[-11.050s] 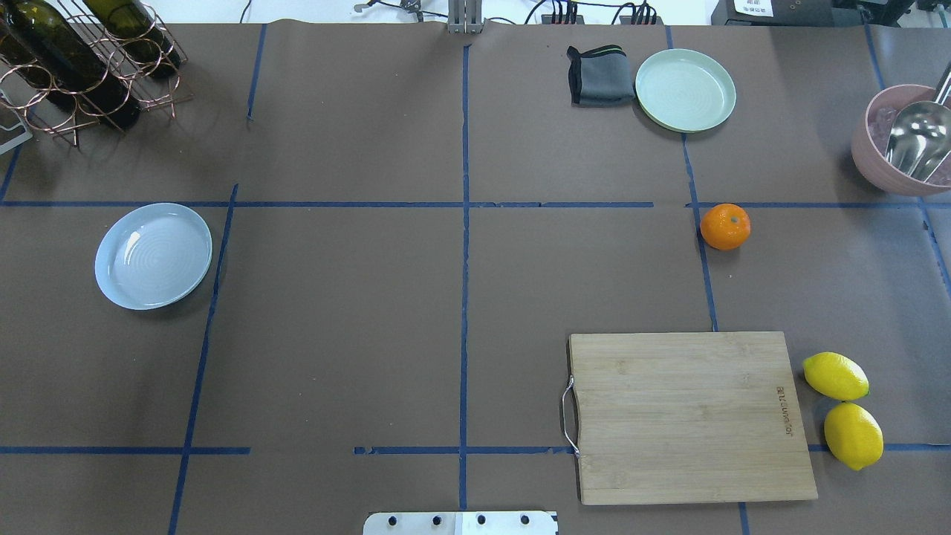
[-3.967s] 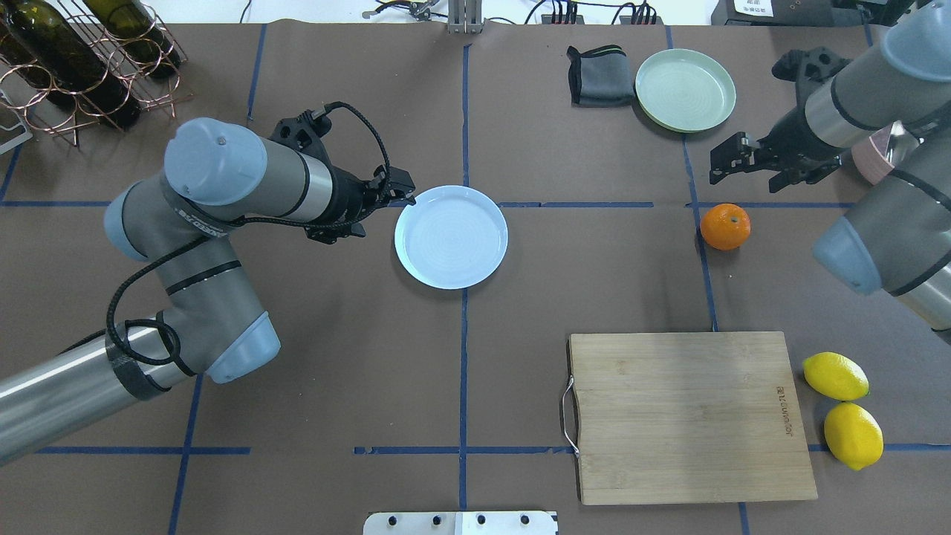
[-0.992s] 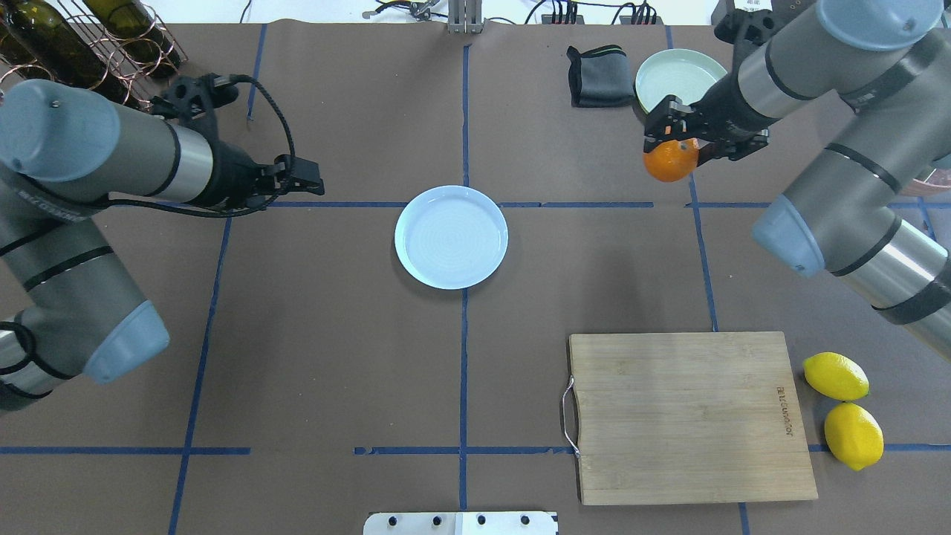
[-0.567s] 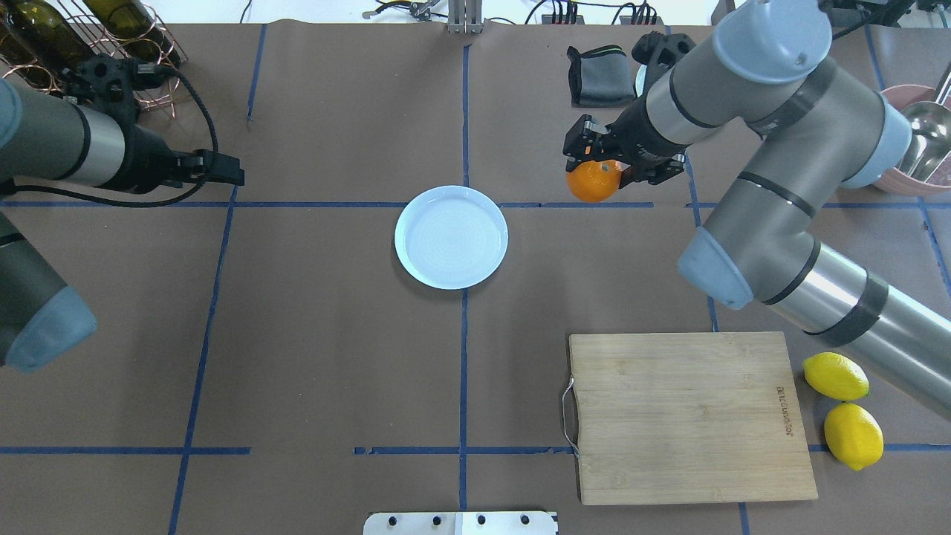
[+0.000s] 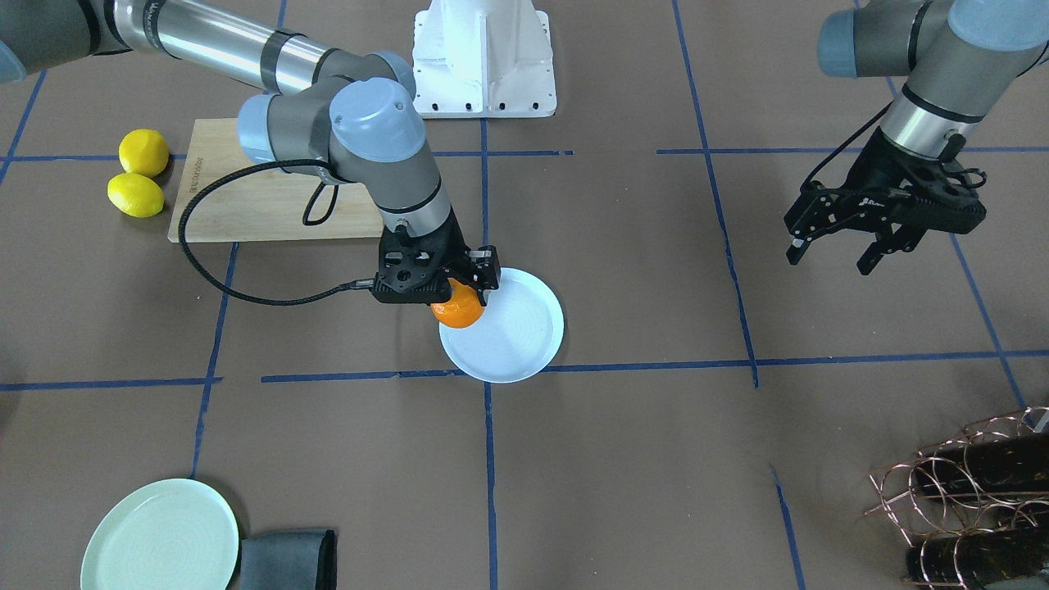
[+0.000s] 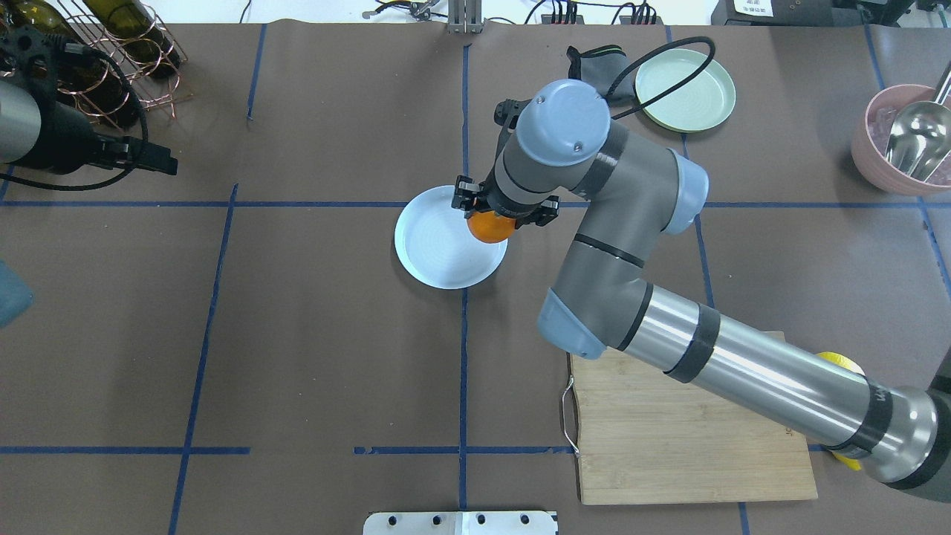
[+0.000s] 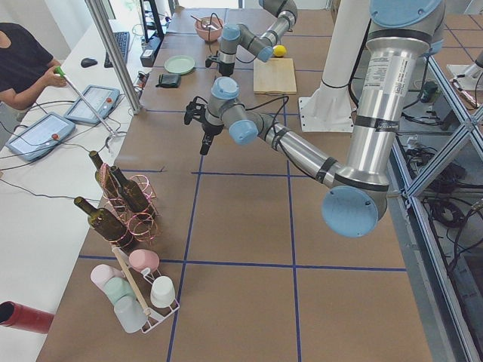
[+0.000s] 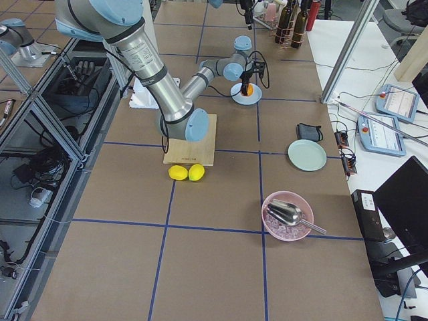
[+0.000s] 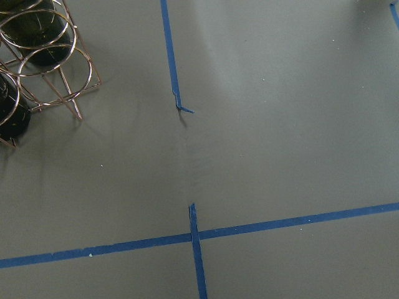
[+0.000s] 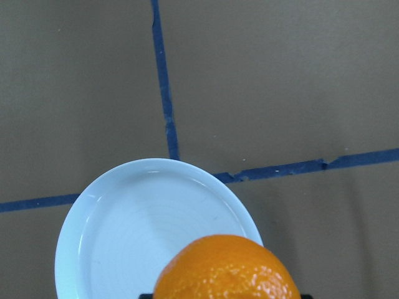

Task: Pick orange to plate
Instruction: 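Carry the orange with the right gripper over the light blue plate, then lower the orange onto the plate and open the right gripper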

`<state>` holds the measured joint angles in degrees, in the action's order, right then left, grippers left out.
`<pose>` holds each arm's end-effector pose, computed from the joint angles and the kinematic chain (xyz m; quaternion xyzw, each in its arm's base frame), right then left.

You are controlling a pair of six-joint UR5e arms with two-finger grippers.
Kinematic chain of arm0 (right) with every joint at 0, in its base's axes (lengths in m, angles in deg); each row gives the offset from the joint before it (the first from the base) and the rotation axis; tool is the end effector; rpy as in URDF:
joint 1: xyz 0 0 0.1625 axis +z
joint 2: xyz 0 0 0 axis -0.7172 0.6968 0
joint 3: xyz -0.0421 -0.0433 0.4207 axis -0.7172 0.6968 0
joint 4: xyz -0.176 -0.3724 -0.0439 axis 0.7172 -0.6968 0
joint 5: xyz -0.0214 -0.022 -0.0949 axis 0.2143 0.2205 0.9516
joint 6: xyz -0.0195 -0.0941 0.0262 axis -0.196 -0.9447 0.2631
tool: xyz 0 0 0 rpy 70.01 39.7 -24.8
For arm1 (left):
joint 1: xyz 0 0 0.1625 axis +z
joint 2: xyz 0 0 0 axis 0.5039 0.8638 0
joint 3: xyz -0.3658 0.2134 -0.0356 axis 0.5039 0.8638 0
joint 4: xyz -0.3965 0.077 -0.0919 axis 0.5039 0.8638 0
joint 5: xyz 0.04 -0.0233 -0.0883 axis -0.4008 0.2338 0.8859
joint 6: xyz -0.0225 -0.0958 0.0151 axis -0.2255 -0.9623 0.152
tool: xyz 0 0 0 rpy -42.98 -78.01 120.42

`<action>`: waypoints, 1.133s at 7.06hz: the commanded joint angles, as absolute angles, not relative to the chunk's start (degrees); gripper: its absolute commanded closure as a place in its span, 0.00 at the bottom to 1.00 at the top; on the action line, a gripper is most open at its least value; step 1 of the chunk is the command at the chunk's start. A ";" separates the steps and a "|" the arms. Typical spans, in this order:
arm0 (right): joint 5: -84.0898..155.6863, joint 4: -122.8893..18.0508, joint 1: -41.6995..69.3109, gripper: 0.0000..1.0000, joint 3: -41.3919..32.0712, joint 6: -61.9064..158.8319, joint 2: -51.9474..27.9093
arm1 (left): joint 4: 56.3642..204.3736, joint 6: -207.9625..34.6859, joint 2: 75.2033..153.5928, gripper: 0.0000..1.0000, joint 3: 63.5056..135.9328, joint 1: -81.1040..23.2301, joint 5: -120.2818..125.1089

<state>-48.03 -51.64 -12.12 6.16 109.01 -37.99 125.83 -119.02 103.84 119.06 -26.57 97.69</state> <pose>-0.5668 -0.5036 0.1935 0.0518 -0.4522 0.0965 0.8852 0.2217 -0.5007 0.3683 0.1858 0.4303 -0.0073 0.8833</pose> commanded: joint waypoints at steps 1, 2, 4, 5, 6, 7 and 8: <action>-45.33 -51.61 -14.71 1.00 12.73 109.04 -42.36 | 127.37 -117.36 102.28 0.00 119.14 -26.69 98.04; -45.33 -51.52 -14.71 0.72 12.75 109.13 -42.36 | 127.29 -114.56 101.67 0.00 118.71 -26.69 98.04; -45.33 -51.44 -14.71 0.00 12.66 110.70 -42.71 | 127.38 -112.95 100.60 0.00 118.79 -26.69 98.21; -45.94 -51.52 -14.28 0.00 11.70 110.71 -43.06 | 127.38 -112.87 100.52 0.00 118.18 -26.69 98.21; -49.77 -52.39 -12.18 0.00 9.95 110.28 -42.98 | 127.29 -112.86 99.12 0.00 117.56 -26.69 98.13; -53.21 -54.75 -9.12 0.00 7.24 109.84 -41.67 | 127.29 -111.04 97.81 0.00 116.95 -26.69 97.60; -55.07 -58.78 -6.13 0.00 3.56 104.35 -38.70 | 126.94 -108.84 96.92 0.00 116.94 -26.96 98.21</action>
